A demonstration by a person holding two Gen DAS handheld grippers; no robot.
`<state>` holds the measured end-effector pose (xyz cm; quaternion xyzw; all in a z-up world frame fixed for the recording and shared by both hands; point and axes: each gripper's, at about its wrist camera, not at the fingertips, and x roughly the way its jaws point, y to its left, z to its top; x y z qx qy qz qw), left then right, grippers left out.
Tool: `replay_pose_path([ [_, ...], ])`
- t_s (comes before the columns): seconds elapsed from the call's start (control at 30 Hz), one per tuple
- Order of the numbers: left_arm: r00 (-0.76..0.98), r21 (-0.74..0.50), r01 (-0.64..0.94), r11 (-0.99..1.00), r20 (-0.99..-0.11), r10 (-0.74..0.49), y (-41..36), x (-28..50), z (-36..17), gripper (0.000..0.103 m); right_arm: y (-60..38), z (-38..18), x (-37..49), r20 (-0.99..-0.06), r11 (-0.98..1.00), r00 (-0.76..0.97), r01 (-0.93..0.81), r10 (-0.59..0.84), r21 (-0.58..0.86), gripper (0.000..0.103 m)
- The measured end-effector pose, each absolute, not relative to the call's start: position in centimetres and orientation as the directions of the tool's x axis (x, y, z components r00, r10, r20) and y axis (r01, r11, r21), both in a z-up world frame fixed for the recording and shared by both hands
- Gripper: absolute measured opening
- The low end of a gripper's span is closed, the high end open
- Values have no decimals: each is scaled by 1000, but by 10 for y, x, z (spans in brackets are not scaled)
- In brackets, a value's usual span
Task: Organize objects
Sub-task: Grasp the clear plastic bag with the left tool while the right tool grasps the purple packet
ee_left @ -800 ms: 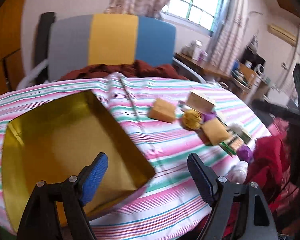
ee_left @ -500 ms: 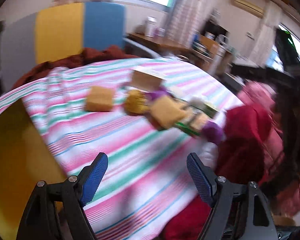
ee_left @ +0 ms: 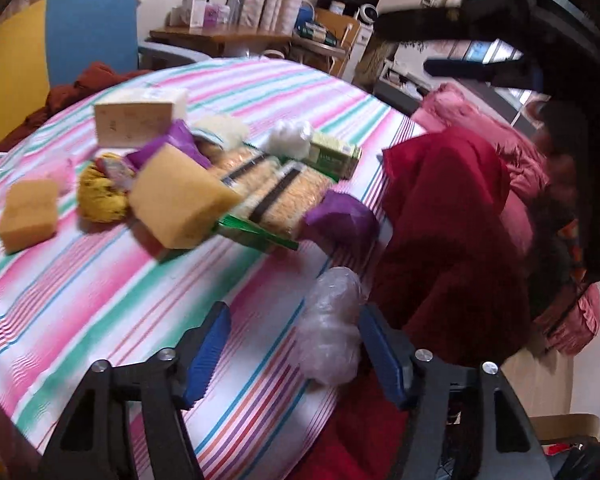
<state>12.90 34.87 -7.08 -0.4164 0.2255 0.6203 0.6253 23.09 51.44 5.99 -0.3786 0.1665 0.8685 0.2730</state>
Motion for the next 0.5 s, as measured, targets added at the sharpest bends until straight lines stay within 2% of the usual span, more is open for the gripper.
replay_pose_path([
  [0.03,137,-239,-966,-103,-804,578,352,133,-74,60,516,59,231,-752,-793,-561,-604,347,85,103],
  [0.17,152,-227,-971,-73,-827,542,364,144,-89,57,527,49,232,-786,-777,-526,-622,324,96,103],
  [0.27,107,-171,-983,-66,-829,549,360,149,-93,37,529,41,226,-821,-793,-501,-600,274,102,103],
  [0.33,130,-203,-977,-70,-818,560,352,142,-91,36,527,38,220,-837,-814,-486,-575,253,87,103],
  [0.5,60,-191,-969,-159,-802,594,321,115,-91,36,516,15,197,-909,-876,-385,-480,162,48,103],
])
